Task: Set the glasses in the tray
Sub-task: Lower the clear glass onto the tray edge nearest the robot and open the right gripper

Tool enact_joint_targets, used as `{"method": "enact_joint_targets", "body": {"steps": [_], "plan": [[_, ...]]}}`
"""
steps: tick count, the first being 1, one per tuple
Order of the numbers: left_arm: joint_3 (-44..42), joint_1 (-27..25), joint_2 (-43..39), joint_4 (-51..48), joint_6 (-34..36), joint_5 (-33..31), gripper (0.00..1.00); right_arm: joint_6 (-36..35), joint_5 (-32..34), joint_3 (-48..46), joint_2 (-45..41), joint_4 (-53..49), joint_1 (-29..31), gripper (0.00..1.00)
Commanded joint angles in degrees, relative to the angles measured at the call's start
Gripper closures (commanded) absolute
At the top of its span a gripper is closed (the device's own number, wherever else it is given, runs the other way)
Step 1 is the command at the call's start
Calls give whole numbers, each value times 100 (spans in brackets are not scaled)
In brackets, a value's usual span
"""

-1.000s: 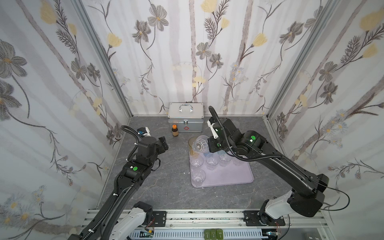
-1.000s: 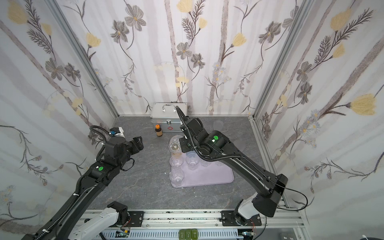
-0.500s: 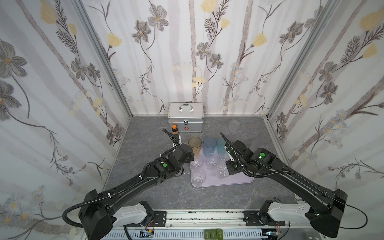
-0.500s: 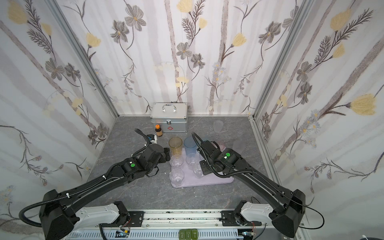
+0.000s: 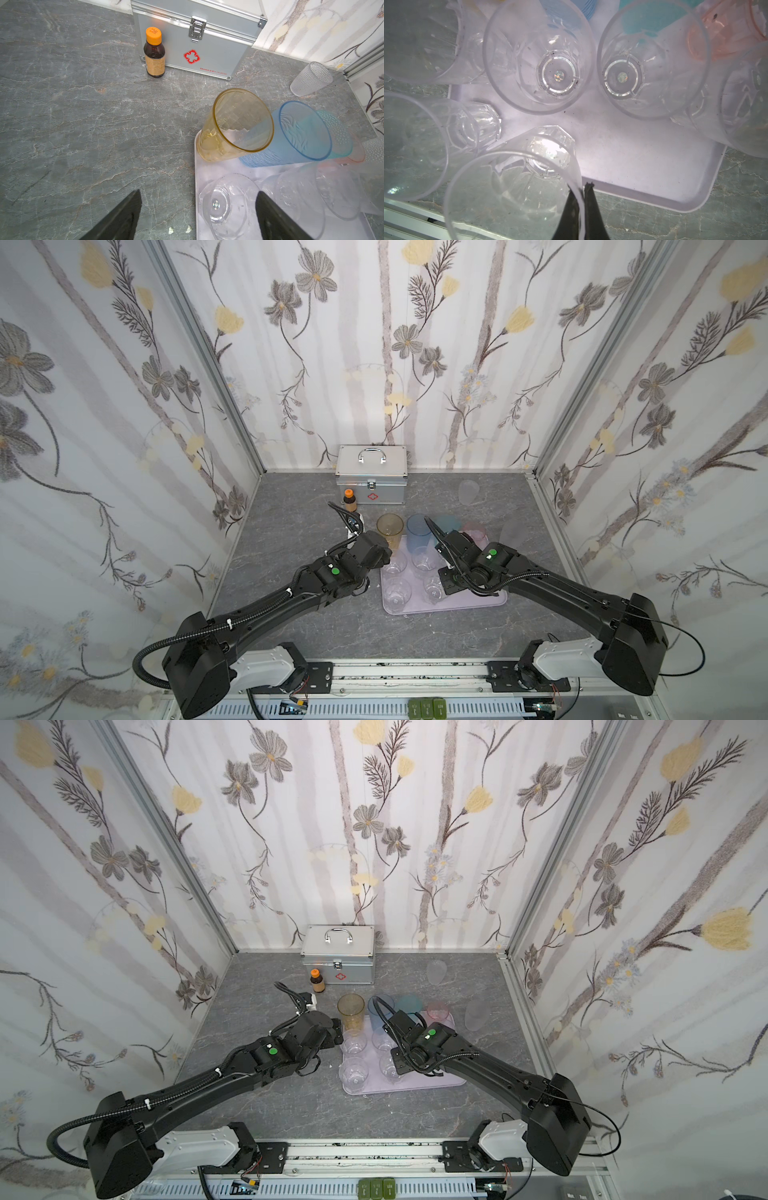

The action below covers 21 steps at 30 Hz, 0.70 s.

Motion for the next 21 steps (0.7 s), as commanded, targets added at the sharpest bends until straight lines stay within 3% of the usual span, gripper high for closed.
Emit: {"method": "enact_joint_targets", "body": {"steps": [1,9,17,21], "plan": [[-27,2,31,170,-114,-102,11,108,45,-48,162,392,72,100],[-162,3,-49,230,-95,-113,11,159,14,-103,436,574,163,99],[-221,15,-97,259,-64,-135,10,213,-373,-47,291,570,114,78],[-246,114,-198,268,53,-153,10,152,-493,107,-95,430,-276,70]]}}
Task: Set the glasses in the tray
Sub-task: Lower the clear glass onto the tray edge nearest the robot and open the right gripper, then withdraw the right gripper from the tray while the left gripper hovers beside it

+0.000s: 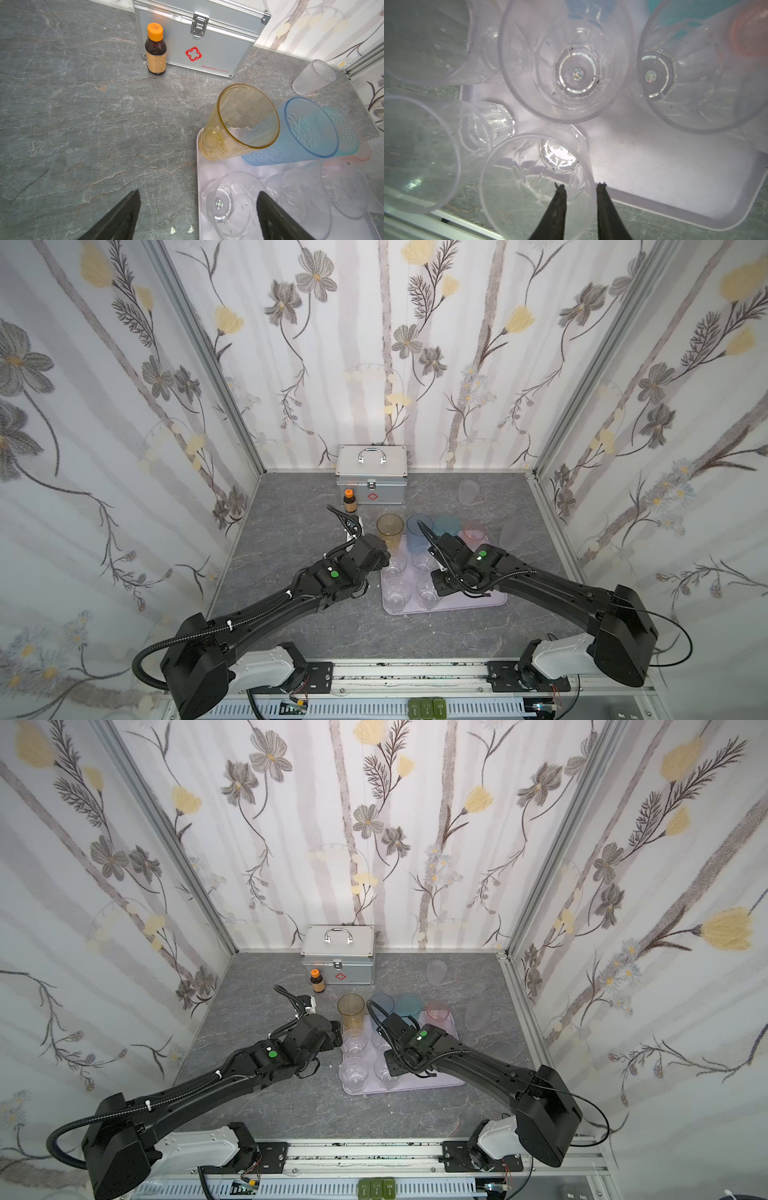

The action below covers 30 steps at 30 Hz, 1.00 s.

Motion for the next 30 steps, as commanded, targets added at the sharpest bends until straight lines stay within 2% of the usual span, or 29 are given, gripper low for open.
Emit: {"method": "enact_joint_targets", "body": {"steps": [1,5,12,14,16,18,21,30], "plan": [[-40,114,-117,115,30,-134,9,-26,-126,163,-324,77,-378,69],[-111,240,-284,124,24,-98,9,-63,13,-37,-822,139,-1224,63],[-279,246,-357,192,-79,-55,9,256,413,-1214,-1889,951,-3365,57],[-335,246,-358,233,-100,-27,8,293,321,-1647,-2047,1203,-3857,57],[-388,246,-358,271,-99,-29,8,299,-54,-2023,-2028,1492,-4357,56],[-420,246,-349,312,-83,-36,8,310,-380,-2292,-1852,1777,-4608,56],[-420,250,-298,365,-47,-1,8,294,-685,-2486,-1421,2100,-4668,55],[-588,361,-420,471,-19,-17,8,240,-1101,-2821,-637,2798,-4681,55]]}}
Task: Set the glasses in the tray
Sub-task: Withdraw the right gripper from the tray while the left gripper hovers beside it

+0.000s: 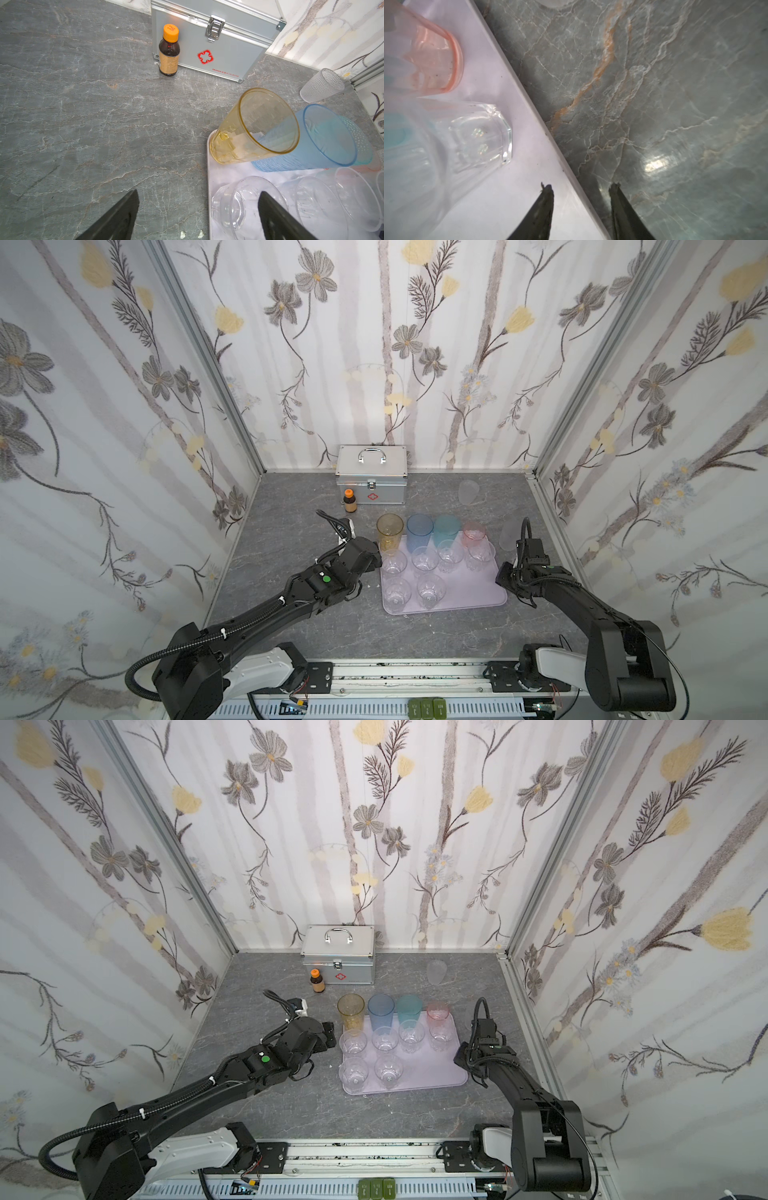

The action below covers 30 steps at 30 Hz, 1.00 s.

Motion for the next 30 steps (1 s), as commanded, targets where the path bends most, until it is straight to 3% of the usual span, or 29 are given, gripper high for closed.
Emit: {"method": "enact_joint_targets", "body": {"steps": [1,12,30], "plan": [[-87,107,-136,158,-26,-53,8,0,-357,-82,113,524,15,55],[-108,263,-216,191,53,4,8,227,-502,-281,54,625,373,61],[-116,280,-224,202,105,-23,8,1120,-560,194,411,926,1667,66]]}}
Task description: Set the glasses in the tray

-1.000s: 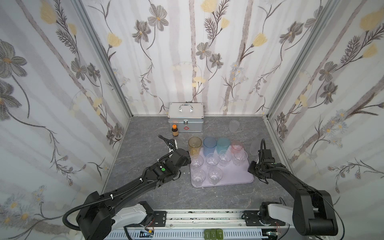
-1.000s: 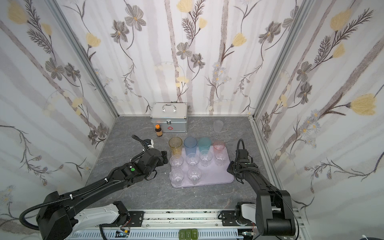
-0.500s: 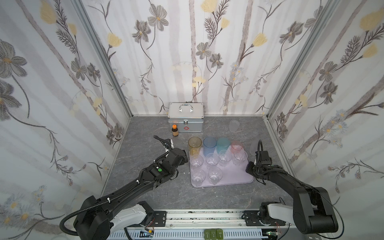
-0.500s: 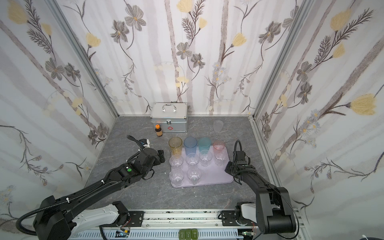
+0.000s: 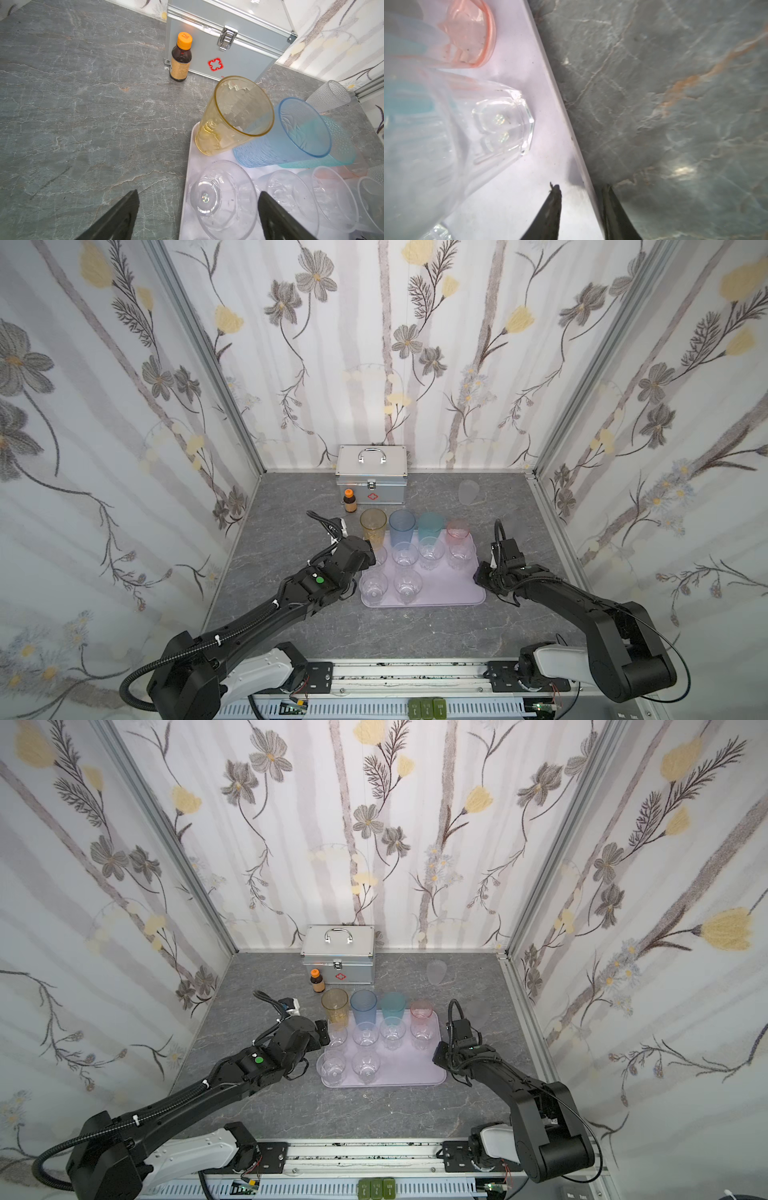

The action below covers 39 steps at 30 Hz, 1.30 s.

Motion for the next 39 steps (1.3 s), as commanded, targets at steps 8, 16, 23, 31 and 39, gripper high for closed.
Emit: {"method": "enact_joint_targets", "body": {"steps": [8,16,23,31,39], "plan": [[97,7,0,117,150,-103,9,-43,-67,416,63,-188,266,64],[562,-350,270,130,726,-655,10,-995,659,1096,-789,-1390,-879,59],[1372,-1121,1309,792,1688,-928,8,-1255,875,2043,-569,-1237,-2370,48],[1631,-1376,1887,1388,2080,-457,7,-902,473,2408,234,-655,-2683,45],[1508,-1389,1891,1566,2163,-430,7,-851,283,2489,1191,-249,-2692,50]]}}
